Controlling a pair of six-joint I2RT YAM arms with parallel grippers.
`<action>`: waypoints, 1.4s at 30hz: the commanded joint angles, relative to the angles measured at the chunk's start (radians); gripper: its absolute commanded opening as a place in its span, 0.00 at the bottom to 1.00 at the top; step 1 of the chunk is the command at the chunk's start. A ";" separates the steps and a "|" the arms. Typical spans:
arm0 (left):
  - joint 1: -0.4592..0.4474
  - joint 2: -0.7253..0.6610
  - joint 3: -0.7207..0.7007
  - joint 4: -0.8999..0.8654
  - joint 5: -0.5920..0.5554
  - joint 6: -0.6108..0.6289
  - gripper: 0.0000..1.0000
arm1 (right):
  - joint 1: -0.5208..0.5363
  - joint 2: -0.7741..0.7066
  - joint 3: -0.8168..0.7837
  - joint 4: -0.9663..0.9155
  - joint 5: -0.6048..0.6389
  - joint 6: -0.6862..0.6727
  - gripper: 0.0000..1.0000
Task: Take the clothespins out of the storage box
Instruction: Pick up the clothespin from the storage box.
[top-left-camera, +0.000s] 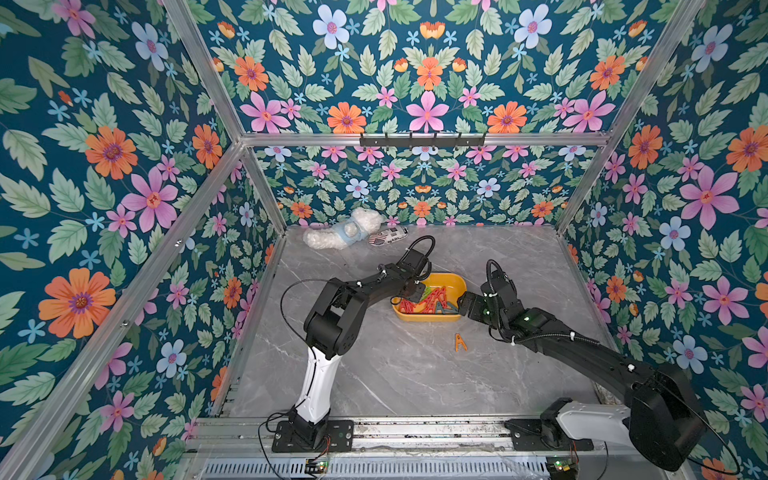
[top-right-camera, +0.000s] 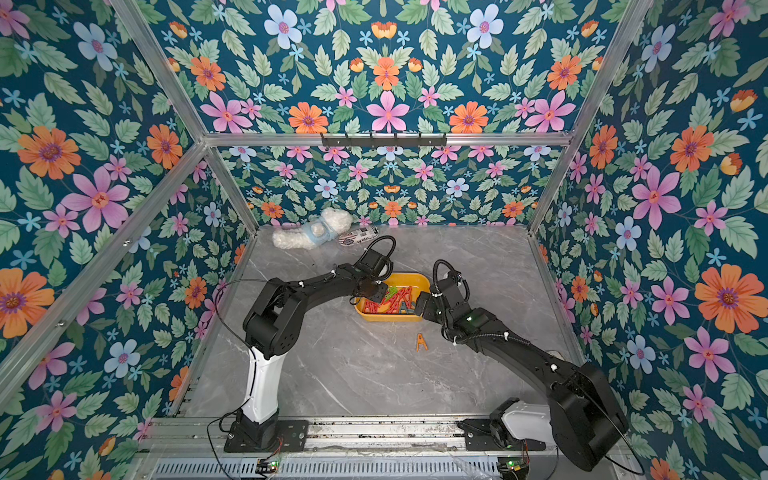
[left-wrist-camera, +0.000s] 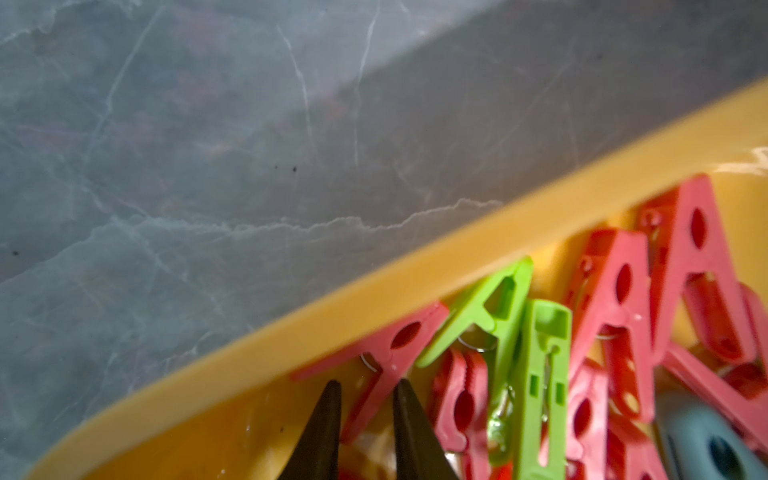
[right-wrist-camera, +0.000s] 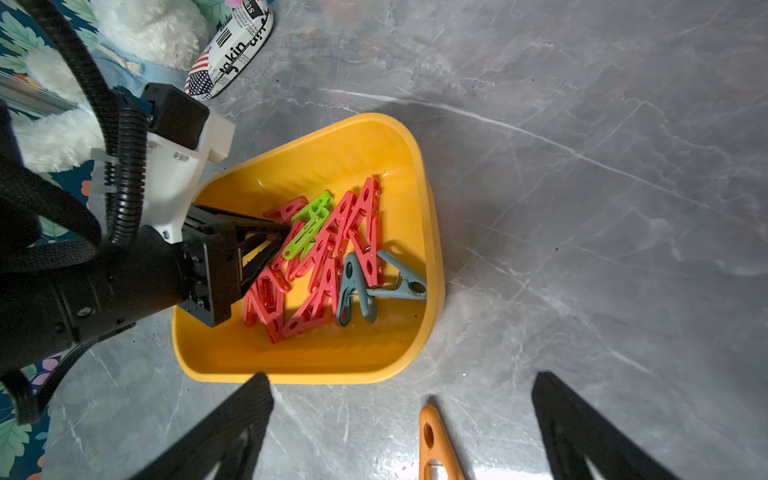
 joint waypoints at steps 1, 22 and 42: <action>0.000 -0.013 0.000 -0.032 0.008 0.019 0.18 | 0.000 0.004 0.007 0.023 -0.006 0.004 0.99; -0.018 -0.155 -0.081 -0.042 -0.007 -0.077 0.00 | 0.000 -0.038 -0.013 0.049 -0.048 0.006 0.99; -0.065 -0.585 -0.508 0.182 0.110 -0.645 0.00 | 0.001 -0.072 -0.041 0.105 -0.182 -0.021 0.99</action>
